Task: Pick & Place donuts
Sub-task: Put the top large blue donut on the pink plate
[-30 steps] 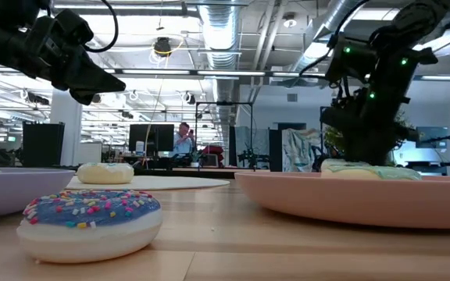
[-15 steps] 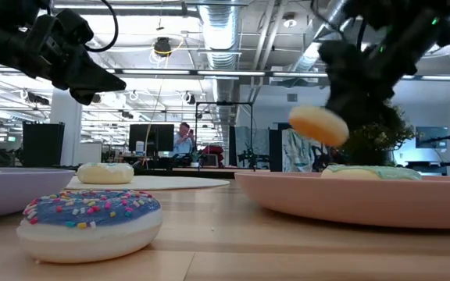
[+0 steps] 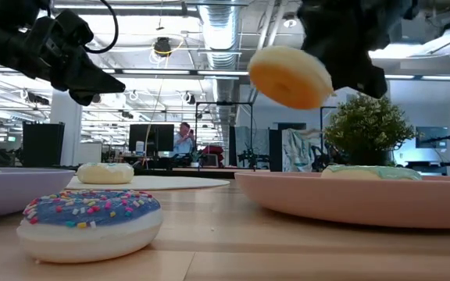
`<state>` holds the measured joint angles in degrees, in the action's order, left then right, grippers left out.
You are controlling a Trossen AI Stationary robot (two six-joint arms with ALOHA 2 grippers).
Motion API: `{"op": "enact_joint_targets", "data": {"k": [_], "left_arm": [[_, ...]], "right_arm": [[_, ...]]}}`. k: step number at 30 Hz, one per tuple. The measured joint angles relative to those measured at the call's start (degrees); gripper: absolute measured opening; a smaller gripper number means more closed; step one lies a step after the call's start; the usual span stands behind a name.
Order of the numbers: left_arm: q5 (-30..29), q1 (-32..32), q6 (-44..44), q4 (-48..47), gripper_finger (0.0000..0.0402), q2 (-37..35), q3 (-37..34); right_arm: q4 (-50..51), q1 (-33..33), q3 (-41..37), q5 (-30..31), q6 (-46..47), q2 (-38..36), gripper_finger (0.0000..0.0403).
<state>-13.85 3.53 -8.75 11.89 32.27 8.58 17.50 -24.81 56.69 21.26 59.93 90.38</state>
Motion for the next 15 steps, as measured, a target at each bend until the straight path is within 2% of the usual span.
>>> {"op": "enact_joint_targets", "data": {"k": [8,15], "left_arm": [[0.0,0.0,-0.1,-2.5,0.0000,0.0,0.0],[0.0,0.0,-0.1,-2.4,0.0000,0.0,0.0]], "right_arm": [[12.6,-2.8,14.8,-1.0,0.7,14.0,0.0115],[18.1,-2.7,19.3,-1.7,3.0,20.7,0.0115]]}}
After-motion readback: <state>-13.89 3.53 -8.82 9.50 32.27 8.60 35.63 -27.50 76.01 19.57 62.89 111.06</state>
